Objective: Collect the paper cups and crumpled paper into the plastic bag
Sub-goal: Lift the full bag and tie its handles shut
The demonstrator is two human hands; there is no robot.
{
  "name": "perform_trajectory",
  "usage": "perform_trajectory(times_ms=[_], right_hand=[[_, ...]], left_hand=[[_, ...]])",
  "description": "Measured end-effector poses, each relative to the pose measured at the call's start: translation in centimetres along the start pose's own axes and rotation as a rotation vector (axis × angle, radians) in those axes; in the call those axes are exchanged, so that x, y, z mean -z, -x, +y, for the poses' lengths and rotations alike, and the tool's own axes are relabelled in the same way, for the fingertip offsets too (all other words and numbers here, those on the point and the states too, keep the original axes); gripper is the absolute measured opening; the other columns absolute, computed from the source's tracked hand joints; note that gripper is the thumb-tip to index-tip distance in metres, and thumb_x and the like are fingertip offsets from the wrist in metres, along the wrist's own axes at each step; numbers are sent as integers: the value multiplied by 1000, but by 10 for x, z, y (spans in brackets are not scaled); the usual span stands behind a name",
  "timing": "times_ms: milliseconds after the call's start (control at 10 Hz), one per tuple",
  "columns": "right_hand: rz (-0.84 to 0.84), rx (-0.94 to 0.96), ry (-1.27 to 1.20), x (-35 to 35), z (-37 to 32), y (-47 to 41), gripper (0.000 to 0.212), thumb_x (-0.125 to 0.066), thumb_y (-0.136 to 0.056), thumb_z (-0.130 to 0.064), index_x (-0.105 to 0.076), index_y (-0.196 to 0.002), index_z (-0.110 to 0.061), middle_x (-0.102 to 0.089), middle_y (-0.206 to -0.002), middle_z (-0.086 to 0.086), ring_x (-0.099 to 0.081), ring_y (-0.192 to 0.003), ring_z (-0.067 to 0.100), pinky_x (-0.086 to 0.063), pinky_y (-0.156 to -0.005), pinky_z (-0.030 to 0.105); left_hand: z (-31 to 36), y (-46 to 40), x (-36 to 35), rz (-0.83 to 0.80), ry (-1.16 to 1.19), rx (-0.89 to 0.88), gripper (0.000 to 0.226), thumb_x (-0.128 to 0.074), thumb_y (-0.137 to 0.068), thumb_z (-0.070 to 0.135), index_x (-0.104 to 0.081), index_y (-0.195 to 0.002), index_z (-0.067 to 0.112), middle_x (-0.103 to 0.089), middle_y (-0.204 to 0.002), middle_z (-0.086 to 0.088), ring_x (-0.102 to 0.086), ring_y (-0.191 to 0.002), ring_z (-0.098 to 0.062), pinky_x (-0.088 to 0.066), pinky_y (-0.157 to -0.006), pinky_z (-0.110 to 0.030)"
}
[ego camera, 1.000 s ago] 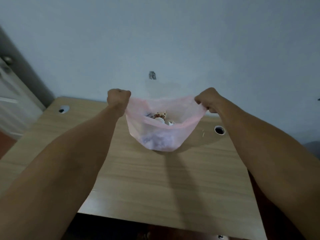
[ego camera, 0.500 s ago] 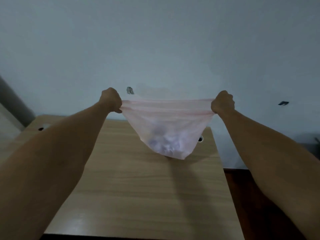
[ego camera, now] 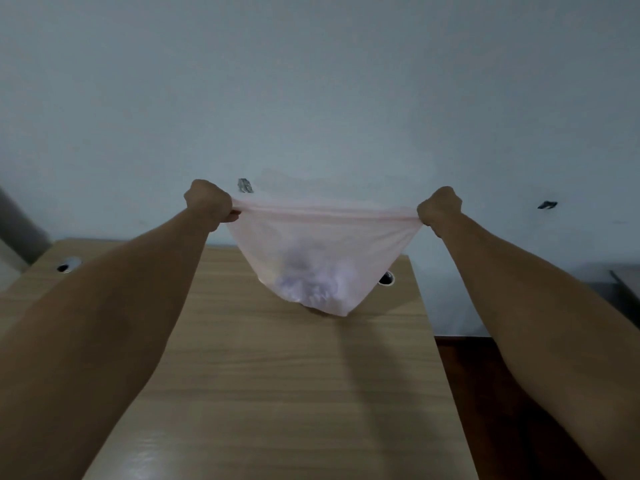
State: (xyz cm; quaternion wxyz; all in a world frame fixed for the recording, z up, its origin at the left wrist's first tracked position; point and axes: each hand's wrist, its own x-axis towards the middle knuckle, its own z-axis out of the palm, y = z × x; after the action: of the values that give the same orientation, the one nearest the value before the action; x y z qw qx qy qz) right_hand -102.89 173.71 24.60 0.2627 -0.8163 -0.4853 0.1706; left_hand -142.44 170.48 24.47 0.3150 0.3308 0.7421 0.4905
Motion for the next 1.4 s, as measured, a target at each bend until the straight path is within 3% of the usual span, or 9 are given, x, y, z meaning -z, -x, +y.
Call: perform_trajectory(times_ms=[100,200,300,500,600,800,900,1200,1400], right_hand=[[33,-4,-35,-3,-10,4,15,-64,-84,6,-62,-98,2,-64,-110,23,-70,-93,36,-55,-60,31],[-57,-68,-259,-6,-9,-4,8,-55,-92,8,-59,-98,3,-67,-106,29,-73,-59,31,-59,-51,37],[-136,-154,-518,-5,-9,-7,8,-48,-99,3,-54,-103,0,-63,-114,26,-73,-58,29,-63,-60,41],[-248,-59,-584,-3,6,-7,12,-62,-85,11,-63,-96,7,-63,-118,25,-68,-96,31,-58,-94,39],[-368,185,-299,1,19,3,55,-74,-75,9,-60,-125,-8,-57,-118,14,-61,-103,30,-53,-81,37],[-273,285,-354,1,38,1,10,-72,-91,-5,-63,-89,-3,-63,-83,13,-58,-65,17,-46,-52,12],[-306,216,-402,3,44,-4,22,-70,-97,-20,-69,-90,1,-68,-77,13,-64,-70,20,-53,-66,25],[-251,-107,-598,-10,35,5,10,-65,-91,-7,-60,-84,-2,-57,-73,13,-53,-52,20,-47,-49,29],[-288,-167,-479,-32,45,19,9,-58,-81,-6,-59,-84,2,-59,-60,17,-57,-49,23,-47,-50,28]], left_hand=[[3,-5,-5,65,121,126,8,-53,-95,-4,-56,-95,3,-64,-118,-23,-67,-54,-26,-53,-37,-29],[1,-6,-4,4,257,180,21,-48,-95,-5,-58,-114,-4,-61,-117,-26,-66,-62,-30,-59,-46,-33],[0,-4,2,-20,417,221,26,-40,-97,-6,-50,-120,0,-58,-103,-29,-66,-67,-33,-62,-60,-40],[-10,-12,4,-130,276,156,6,-58,-87,-2,-58,-92,-4,-66,-96,-21,-72,-87,-25,-62,-78,-31],[-21,-19,4,-195,-37,21,21,-76,-79,1,-67,-97,-1,-69,-95,-14,-70,-90,-27,-58,-92,-39],[-34,-17,12,-114,39,-31,20,-73,-91,11,-67,-104,-2,-74,-90,-21,-76,-70,-21,-64,-72,-36],[-35,-14,15,-116,132,-23,21,-67,-96,10,-62,-106,-8,-72,-80,-24,-73,-57,-19,-62,-57,-28],[-44,-4,6,81,137,110,33,-68,-92,21,-56,-65,5,-63,-67,-13,-58,-48,-20,-42,-32,-17],[-69,-11,-3,153,59,224,21,-74,-86,14,-60,-76,2,-63,-74,-13,-60,-49,-19,-56,-41,-30]])
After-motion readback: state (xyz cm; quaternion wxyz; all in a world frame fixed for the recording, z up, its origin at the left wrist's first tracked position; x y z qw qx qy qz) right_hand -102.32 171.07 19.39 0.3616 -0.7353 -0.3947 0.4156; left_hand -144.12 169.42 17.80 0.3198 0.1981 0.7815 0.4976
